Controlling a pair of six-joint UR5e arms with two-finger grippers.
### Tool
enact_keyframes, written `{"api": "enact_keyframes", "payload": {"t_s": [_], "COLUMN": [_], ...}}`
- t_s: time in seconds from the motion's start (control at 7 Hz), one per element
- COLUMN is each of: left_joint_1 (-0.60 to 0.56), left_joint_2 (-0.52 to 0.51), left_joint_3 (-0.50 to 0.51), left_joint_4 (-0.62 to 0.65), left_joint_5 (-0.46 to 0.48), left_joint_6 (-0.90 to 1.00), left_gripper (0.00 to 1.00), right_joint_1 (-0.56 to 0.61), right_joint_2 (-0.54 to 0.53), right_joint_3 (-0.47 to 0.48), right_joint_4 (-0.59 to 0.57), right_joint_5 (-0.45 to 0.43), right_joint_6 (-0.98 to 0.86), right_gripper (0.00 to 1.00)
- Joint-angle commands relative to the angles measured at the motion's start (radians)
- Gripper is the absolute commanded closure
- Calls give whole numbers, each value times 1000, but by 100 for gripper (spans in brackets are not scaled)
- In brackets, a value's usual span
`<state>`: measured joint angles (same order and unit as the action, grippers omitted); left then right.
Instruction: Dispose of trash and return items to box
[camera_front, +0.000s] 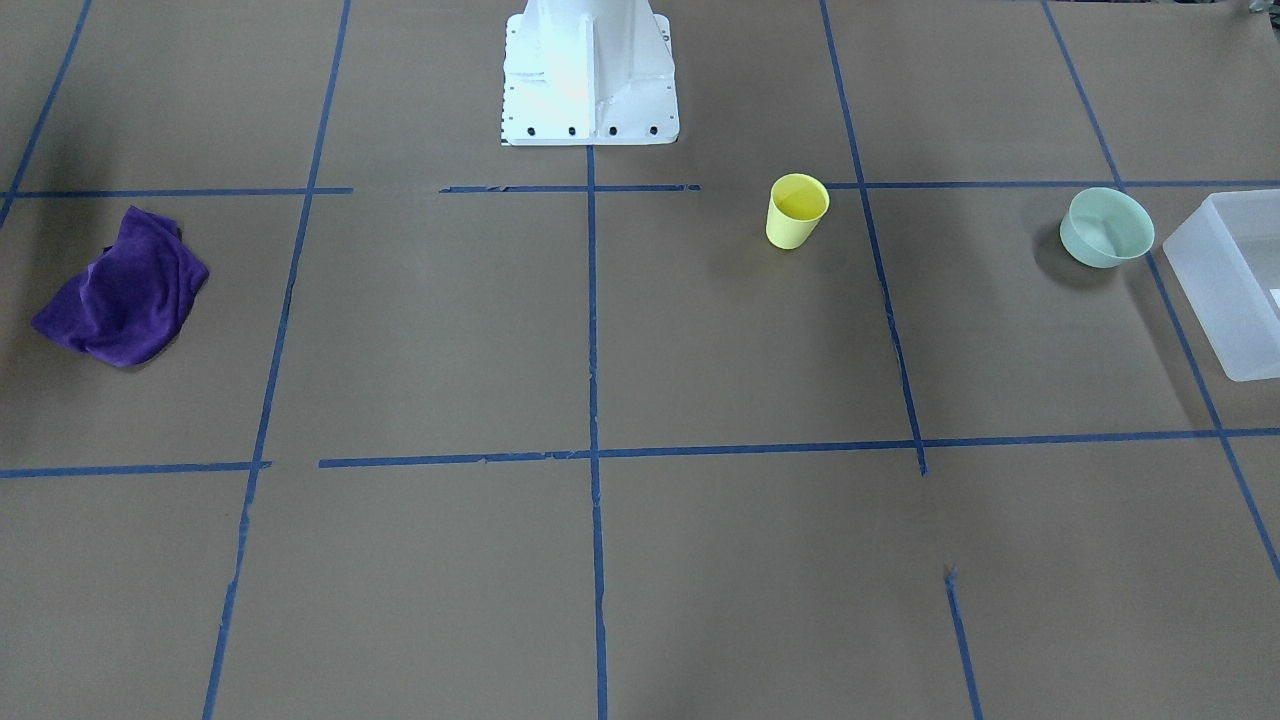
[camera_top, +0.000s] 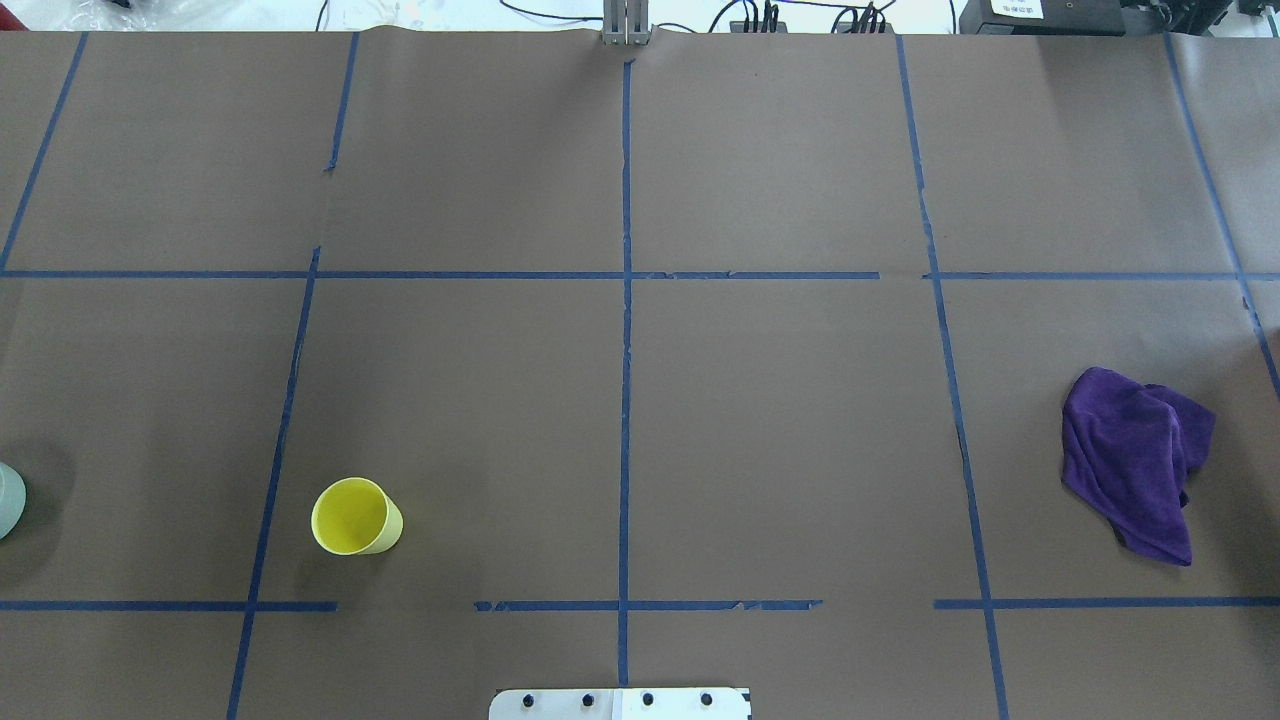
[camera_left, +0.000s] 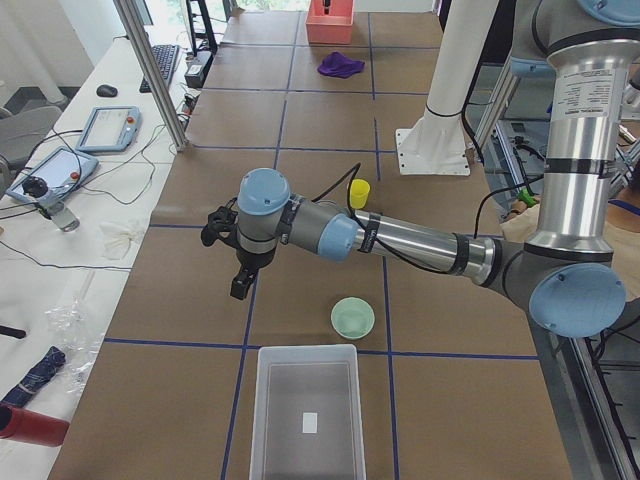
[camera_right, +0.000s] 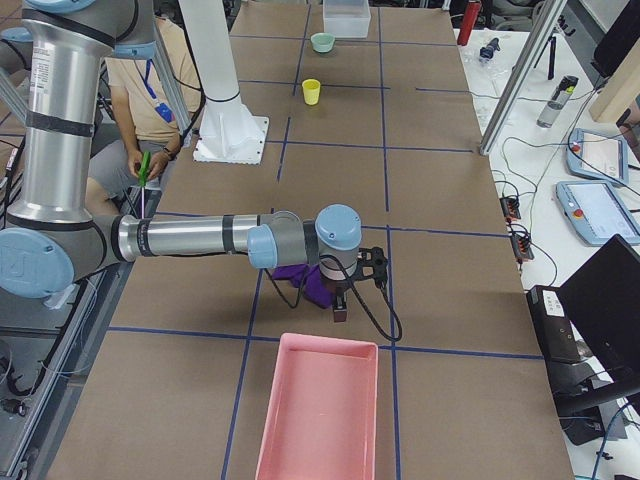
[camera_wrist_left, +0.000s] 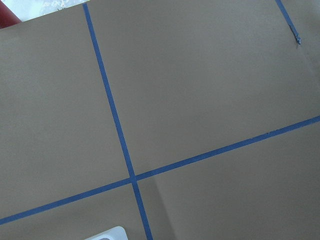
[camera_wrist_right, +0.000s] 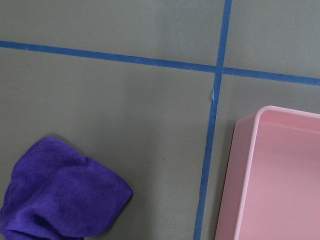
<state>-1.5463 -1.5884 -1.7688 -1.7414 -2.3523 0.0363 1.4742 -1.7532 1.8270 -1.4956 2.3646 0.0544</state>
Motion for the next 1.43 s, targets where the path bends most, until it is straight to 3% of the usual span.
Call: {"api": "enact_keyframes", "payload": {"t_s": [0.0, 0.14, 1.29], "left_joint_1": [2, 6, 86], "left_joint_2": [48, 54, 56], "left_joint_3": [18, 34, 28], "left_joint_4": [-94, -139, -141], "left_joint_5": [-2, -2, -2], "left_joint_6": [11, 7, 2], "left_gripper": [0, 0, 0], "right_joint_1": [0, 0, 6], "right_joint_2": [1, 1, 5], "right_joint_3": [3, 6, 66], "right_joint_4": [2, 2, -3], "right_joint_5": [-7, -7, 2], "right_joint_6": [-1, -1, 105], "right_gripper": [0, 0, 0]}}
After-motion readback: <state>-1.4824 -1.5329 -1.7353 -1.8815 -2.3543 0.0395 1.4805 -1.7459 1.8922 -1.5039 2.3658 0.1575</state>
